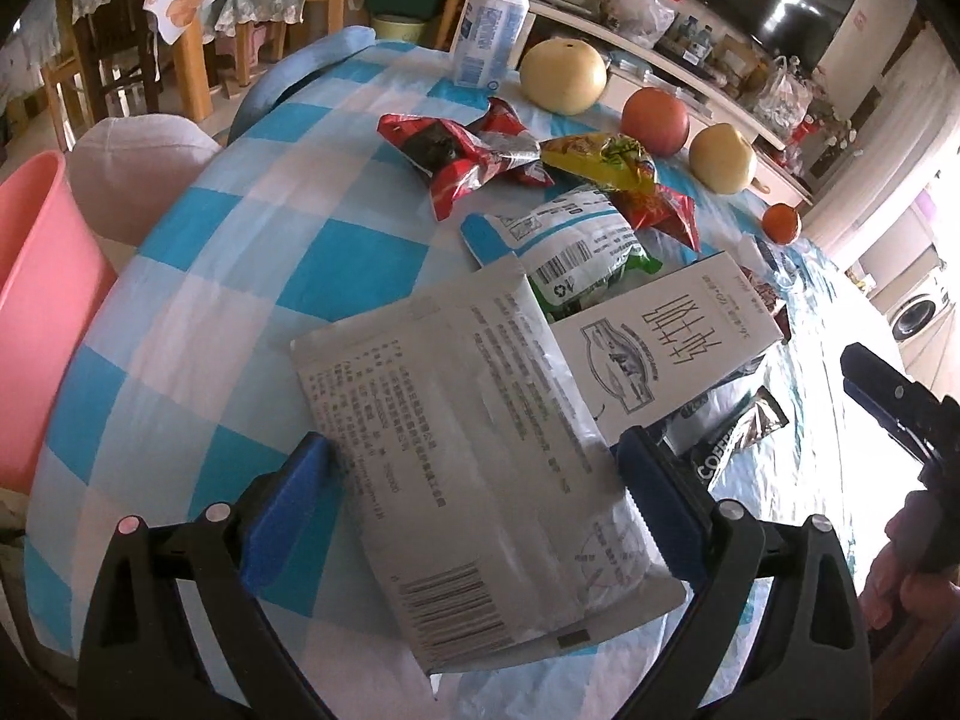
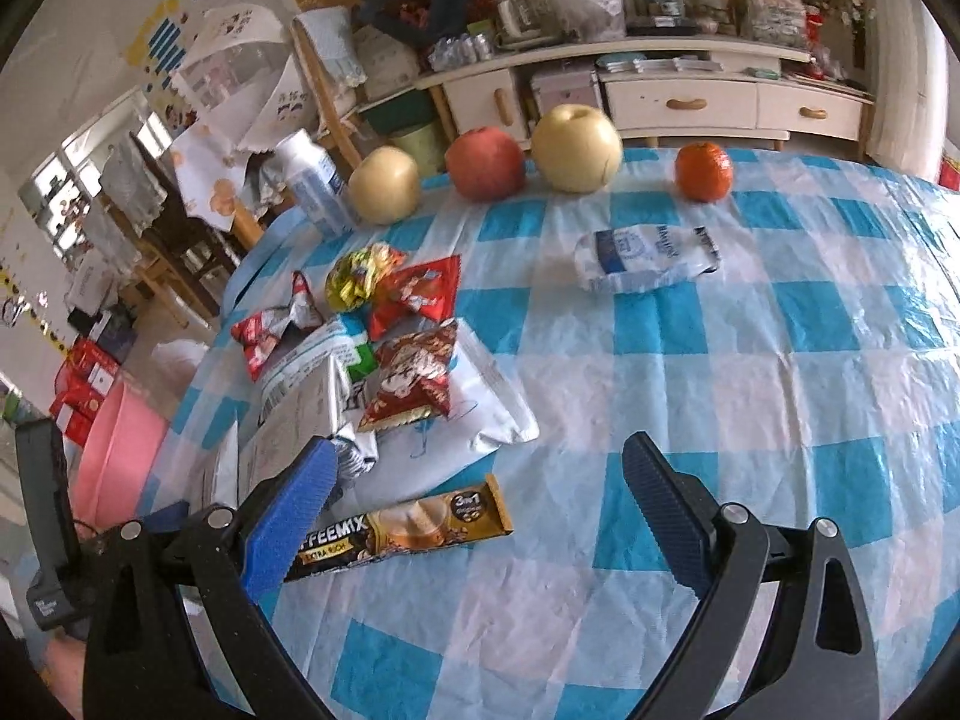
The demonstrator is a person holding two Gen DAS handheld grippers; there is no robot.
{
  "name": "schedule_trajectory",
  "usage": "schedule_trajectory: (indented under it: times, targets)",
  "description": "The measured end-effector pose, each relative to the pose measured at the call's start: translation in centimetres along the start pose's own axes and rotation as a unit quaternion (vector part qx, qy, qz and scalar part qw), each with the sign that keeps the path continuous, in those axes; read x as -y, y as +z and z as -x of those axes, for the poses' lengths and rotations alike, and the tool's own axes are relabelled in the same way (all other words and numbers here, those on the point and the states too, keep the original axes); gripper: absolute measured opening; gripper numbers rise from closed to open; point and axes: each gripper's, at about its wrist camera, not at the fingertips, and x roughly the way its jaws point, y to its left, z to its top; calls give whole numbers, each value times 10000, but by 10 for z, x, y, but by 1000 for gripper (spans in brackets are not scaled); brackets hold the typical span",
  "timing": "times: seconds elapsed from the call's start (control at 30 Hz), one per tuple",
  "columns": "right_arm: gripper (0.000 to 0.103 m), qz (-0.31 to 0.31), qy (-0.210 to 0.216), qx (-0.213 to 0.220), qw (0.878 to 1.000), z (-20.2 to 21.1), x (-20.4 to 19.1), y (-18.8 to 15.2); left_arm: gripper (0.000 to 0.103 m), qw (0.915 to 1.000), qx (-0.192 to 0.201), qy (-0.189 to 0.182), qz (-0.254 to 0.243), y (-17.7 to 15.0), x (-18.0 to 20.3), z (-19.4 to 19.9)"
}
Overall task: Collect trash
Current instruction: 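Grasp the white printed pouch with the left tool while the right tool grasps the coffee stick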
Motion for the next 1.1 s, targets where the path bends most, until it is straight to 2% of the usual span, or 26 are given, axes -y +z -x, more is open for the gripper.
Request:
schedule_trajectory:
  times: [0.33, 0.57, 0.67, 0.77, 0.87, 0.93, 1.1]
  targets:
    - [95, 585, 110, -646, 9961, -42, -20, -10, 84, 9998, 56, -182, -53, 3, -4, 0]
    - [95, 1083, 461, -1002, 9880, -47, -36, -31, 78, 9998, 142, -93, -107, 7, -14, 1]
    - [95, 1189, 784, -1104, 9836, -38, -42, -43, 77, 9998, 156, -53, -100, 9, -21, 2]
    - [95, 1385, 1199, -1287, 9746, -31, -56, -57, 77, 9997, 169, 72, -131, 10, -26, 4]
    - [95, 2029, 1539, -1500, 9553, -23, -75, -74, 77, 9995, 170, 183, -191, 11, -29, 3]
    - [95, 2478, 1246, -1304, 9519, -16, -83, -80, 77, 9991, 159, 248, -308, 11, -28, 2]
    - [95, 2637, 648, -694, 9599, -8, -83, -66, 78, 9969, 134, 477, -610, 9, -23, 0]
